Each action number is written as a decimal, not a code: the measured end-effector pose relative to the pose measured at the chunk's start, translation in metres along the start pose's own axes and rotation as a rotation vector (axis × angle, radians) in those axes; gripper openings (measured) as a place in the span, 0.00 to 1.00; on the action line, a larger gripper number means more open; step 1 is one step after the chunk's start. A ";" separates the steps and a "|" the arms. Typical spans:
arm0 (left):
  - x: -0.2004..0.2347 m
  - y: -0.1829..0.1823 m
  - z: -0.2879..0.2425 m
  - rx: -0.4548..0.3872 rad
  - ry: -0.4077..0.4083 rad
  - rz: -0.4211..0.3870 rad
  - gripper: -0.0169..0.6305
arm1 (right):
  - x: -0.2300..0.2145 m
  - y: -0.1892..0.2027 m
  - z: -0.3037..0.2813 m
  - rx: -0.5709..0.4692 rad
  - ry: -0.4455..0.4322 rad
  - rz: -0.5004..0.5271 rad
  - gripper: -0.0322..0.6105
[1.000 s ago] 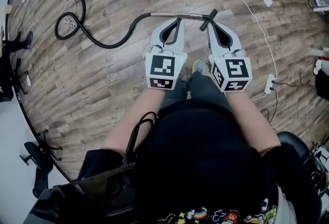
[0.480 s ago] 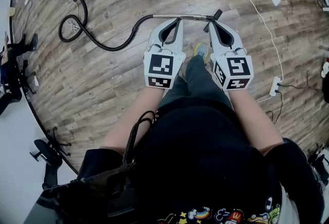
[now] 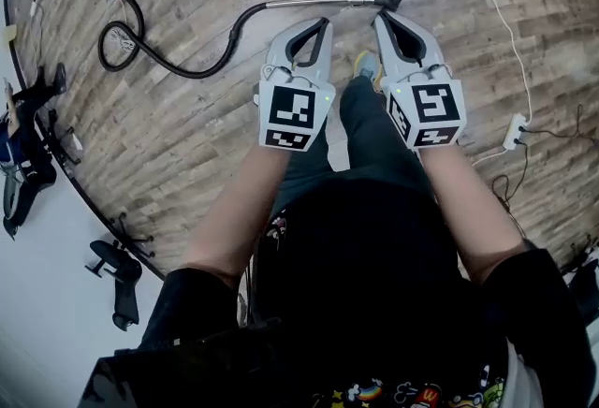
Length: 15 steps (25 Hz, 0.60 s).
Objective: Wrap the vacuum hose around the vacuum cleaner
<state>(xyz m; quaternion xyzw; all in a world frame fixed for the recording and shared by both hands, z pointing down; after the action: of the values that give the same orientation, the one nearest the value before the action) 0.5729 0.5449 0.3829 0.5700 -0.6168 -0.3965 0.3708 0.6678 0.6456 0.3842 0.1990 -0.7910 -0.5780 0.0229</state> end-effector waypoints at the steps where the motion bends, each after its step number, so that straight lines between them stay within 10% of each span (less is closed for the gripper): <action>1: 0.003 0.009 -0.011 0.017 0.013 0.002 0.03 | -0.005 0.010 -0.007 0.013 0.012 -0.019 0.09; 15: 0.038 0.169 -0.148 0.166 0.196 -0.019 0.11 | -0.049 0.167 -0.108 0.131 0.182 -0.132 0.09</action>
<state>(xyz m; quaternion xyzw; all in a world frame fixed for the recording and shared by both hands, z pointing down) 0.6351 0.5030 0.5977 0.6406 -0.6028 -0.2902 0.3770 0.6932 0.6062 0.5837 0.3032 -0.8069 -0.5050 0.0435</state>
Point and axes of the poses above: the fingertips, and each gripper's own axes: z backward along the fingers, x to its left, y out of its underside, the point moved 6 cm from there along z, backward along the fingers, and after that the axes turned 9 degrees about -x, right-handed, at the moved point
